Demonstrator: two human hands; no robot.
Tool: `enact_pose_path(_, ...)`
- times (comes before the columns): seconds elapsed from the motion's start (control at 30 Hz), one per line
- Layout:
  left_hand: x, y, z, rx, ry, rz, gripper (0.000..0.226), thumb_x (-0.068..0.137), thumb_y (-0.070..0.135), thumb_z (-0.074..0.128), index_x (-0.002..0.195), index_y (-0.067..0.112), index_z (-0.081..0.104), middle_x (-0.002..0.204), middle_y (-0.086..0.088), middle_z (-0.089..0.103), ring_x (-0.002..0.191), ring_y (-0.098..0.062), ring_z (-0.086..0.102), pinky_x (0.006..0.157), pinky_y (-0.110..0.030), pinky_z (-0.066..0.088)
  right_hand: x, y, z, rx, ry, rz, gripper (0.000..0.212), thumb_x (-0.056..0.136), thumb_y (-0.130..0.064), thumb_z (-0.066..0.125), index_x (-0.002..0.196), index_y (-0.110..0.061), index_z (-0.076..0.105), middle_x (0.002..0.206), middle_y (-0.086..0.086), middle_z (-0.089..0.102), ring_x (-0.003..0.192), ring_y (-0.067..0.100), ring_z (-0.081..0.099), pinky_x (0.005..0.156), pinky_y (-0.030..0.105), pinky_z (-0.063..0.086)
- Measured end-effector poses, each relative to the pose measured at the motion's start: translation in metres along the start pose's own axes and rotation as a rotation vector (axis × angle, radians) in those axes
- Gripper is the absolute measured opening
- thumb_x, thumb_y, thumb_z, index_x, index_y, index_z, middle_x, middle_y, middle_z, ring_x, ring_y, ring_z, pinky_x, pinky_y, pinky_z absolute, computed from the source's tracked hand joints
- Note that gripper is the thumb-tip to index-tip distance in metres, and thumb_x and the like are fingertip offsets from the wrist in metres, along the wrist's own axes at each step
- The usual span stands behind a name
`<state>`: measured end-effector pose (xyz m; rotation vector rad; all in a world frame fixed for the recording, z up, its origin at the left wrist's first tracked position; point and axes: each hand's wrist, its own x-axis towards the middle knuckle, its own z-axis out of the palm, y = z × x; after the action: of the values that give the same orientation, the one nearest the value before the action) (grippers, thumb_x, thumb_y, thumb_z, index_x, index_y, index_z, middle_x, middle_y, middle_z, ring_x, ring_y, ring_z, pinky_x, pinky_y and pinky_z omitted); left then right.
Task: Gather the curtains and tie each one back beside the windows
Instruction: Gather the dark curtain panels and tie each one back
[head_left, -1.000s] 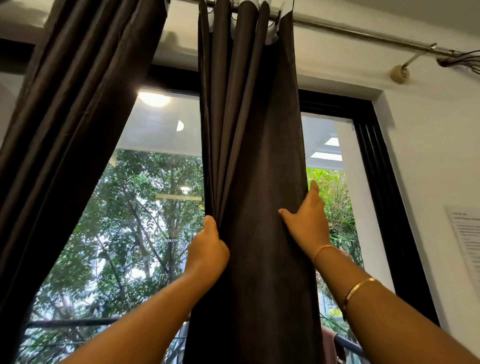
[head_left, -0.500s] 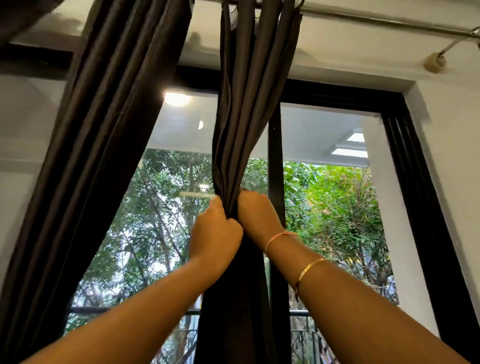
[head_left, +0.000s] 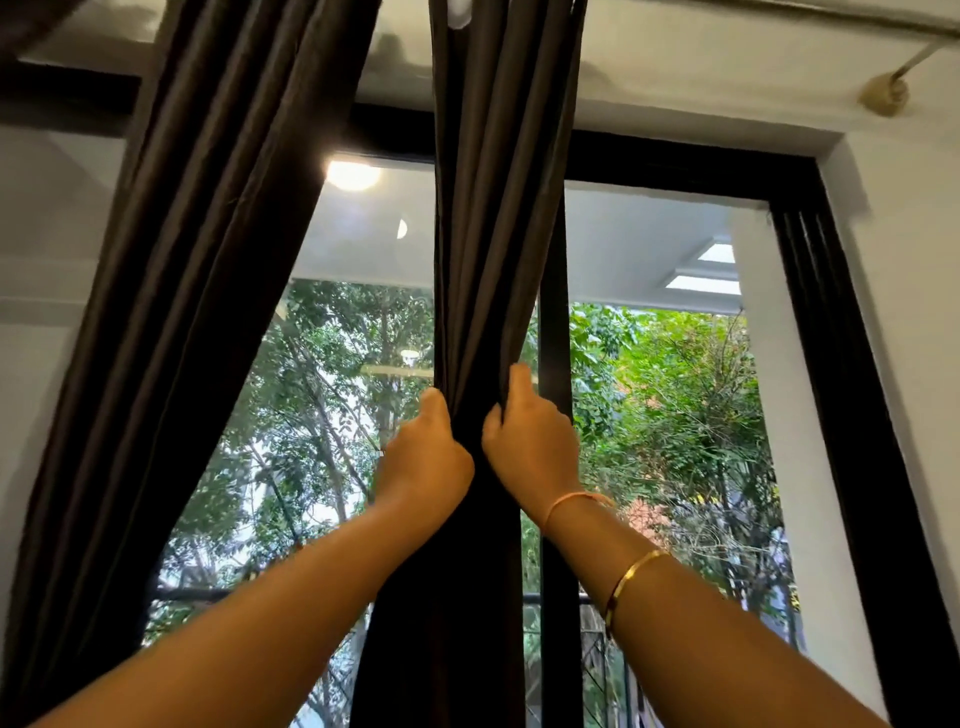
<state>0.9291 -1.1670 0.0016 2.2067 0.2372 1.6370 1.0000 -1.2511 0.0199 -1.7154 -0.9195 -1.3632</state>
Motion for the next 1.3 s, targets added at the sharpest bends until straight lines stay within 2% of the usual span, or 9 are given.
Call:
enact_pose_path(0.07,-0.002,0.004,0.009,-0.021,-0.02,-0.009,0.017,0.085,0.006,0.041,0.095,0.017,0.031,0.067,0.0,0.044,0.055,-0.012,0.042,0.046,-0.028,0.028,-0.01,0.011,-0.002,-0.022,0.054,-0.001,0.015,0.089,-0.023,0.049,0.098,-0.011,0.045,0.094,0.014,0.06,0.083,0.039,0.058,0.057,0.035,0.031)
enact_pose_path(0.17,-0.007,0.007,0.02,-0.053,-0.102,-0.03,0.026,0.084,0.003,0.042,0.106,0.014,0.033,0.075,-0.004,0.049,0.061,-0.018,0.049,0.048,-0.029,0.034,-0.021,0.027,-0.005,0.07,0.0,0.029,0.019,0.086,-0.023,0.054,0.08,-0.012,0.039,0.081,0.015,0.056,0.075,0.039,0.055,0.057,0.04,0.036)
enact_pose_path(0.27,-0.018,0.005,0.03,-0.099,-0.207,-0.041,0.044,0.084,0.001,0.043,0.126,0.011,0.033,0.096,-0.015,0.056,0.078,-0.028,0.055,0.061,-0.033,0.042,-0.031,0.038,-0.007,0.2,-0.191,0.056,0.019,0.084,-0.022,0.058,0.086,-0.005,0.05,0.073,0.013,0.058,0.07,0.037,0.057,0.063,0.046,0.047)
enact_pose_path(0.47,-0.03,-0.002,0.042,-0.176,-0.311,-0.021,0.048,0.085,0.0,0.043,0.128,0.01,0.028,0.103,-0.012,0.054,0.081,-0.024,0.053,0.057,-0.028,0.042,-0.047,0.049,-0.01,0.353,-0.41,0.041,0.025,0.083,-0.016,0.062,0.105,-0.005,0.065,0.097,0.014,0.07,0.092,0.027,0.065,0.081,0.045,0.051)
enact_pose_path(0.7,-0.044,-0.02,0.044,-0.194,-0.361,0.009,0.044,0.082,-0.006,0.041,0.121,0.011,0.032,0.106,-0.01,0.05,0.089,-0.026,0.056,0.068,-0.038,0.05,-0.066,0.053,-0.002,-0.113,-0.359,-0.137,0.029,0.084,-0.04,0.058,0.087,-0.012,0.064,0.084,-0.004,0.044,0.096,0.021,0.047,0.072,0.032,0.027)
enact_pose_path(0.87,-0.056,-0.034,0.052,-0.123,-0.424,0.043,0.044,0.086,-0.002,0.041,0.127,0.007,0.028,0.088,-0.005,0.051,0.066,-0.015,0.051,0.046,-0.018,0.035,-0.08,0.052,0.0,0.193,-0.493,-0.038,0.033,0.085,-0.026,0.06,0.116,-0.012,0.059,0.103,0.008,0.069,0.094,0.027,0.064,0.079,0.042,0.051)
enact_pose_path(1.0,-0.081,-0.047,0.059,-0.081,-0.342,0.08,0.03,0.092,0.005,0.04,0.121,0.008,0.036,0.071,0.003,0.049,0.056,-0.008,0.047,0.042,-0.014,0.033,-0.103,0.053,0.008,0.203,-0.402,0.01,0.021,0.085,-0.029,0.06,0.094,-0.011,0.065,0.078,0.005,0.068,0.072,0.023,0.063,0.063,0.036,0.049)
enact_pose_path(1.13,-0.106,-0.054,0.069,-0.086,-0.209,0.096,0.022,0.097,0.016,0.038,0.118,0.011,0.039,0.066,0.007,0.043,0.052,0.0,0.038,0.044,-0.014,0.036,-0.123,0.048,0.015,0.464,-0.329,0.187,0.039,0.093,-0.031,0.055,0.061,-0.011,0.046,0.053,0.0,0.045,0.05,0.013,0.044,0.051,0.03,0.033)
enact_pose_path(1.3,-0.122,-0.06,0.076,-0.14,-0.21,0.07,0.023,0.095,0.012,0.043,0.118,0.011,0.044,0.071,0.001,0.054,0.058,-0.015,0.051,0.046,-0.019,0.035,-0.139,0.043,0.02,0.748,-0.351,0.373,0.034,0.094,-0.015,0.053,0.066,-0.015,0.033,0.056,-0.002,0.032,0.055,0.013,0.034,0.054,0.03,0.03)
